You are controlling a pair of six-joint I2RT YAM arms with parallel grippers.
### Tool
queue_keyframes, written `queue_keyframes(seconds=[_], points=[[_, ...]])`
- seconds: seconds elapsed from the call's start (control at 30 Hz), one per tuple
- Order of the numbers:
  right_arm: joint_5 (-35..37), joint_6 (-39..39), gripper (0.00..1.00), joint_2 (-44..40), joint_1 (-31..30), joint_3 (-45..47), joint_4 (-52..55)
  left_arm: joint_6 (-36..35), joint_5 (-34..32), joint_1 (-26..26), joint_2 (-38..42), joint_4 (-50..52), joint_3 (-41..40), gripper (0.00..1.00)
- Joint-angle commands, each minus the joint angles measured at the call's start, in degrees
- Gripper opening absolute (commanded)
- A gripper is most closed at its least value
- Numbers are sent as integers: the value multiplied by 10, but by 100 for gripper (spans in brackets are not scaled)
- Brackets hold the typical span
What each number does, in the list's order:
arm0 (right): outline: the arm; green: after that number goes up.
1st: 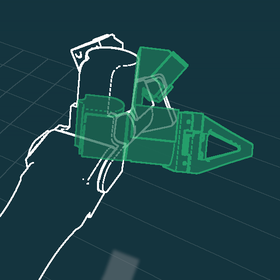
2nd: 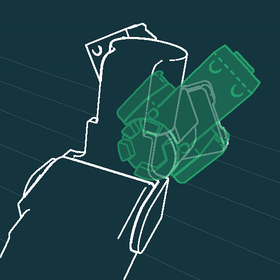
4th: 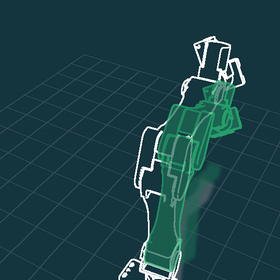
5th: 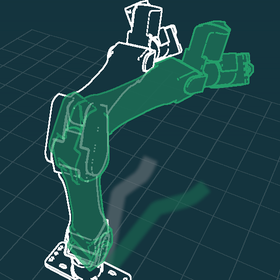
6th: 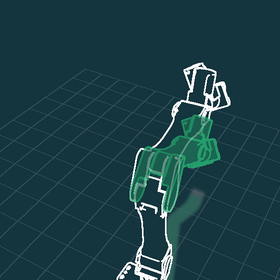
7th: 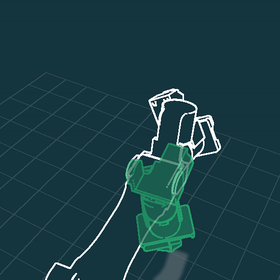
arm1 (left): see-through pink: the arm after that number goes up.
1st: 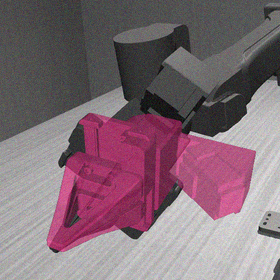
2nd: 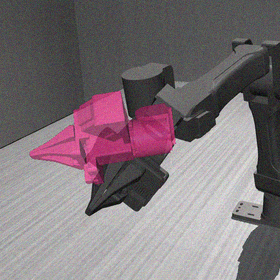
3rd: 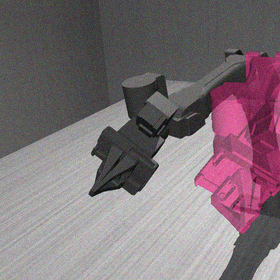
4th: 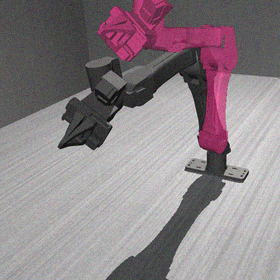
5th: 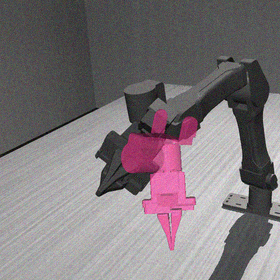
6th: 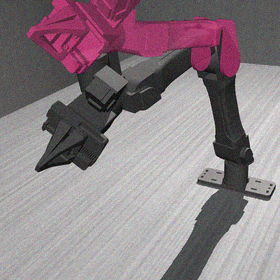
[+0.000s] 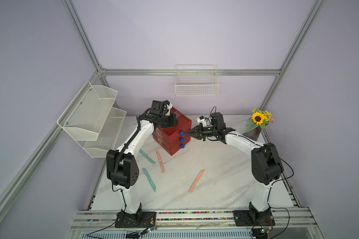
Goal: Place the fruit knives into the drawer by color
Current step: Close the drawer in the storage box, then open the drawer in the storage box.
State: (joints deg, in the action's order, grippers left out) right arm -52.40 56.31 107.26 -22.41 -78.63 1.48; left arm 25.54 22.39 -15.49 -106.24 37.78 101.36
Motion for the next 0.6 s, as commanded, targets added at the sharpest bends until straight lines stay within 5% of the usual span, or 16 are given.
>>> queue_keyframes(seconds=[0.0, 0.23, 0.57], points=[[-10, -17, 59, -30, 5, 55, -19, -1, -5, 3, -22, 49, -15, 0], [-70, 86, 77, 8, 4, 130, -219, 0, -3, 5, -26, 49, -14, 0], [-78, 221, 72, 92, -1, 140, -431, -1, 1, 7, -26, 48, -18, 0]])
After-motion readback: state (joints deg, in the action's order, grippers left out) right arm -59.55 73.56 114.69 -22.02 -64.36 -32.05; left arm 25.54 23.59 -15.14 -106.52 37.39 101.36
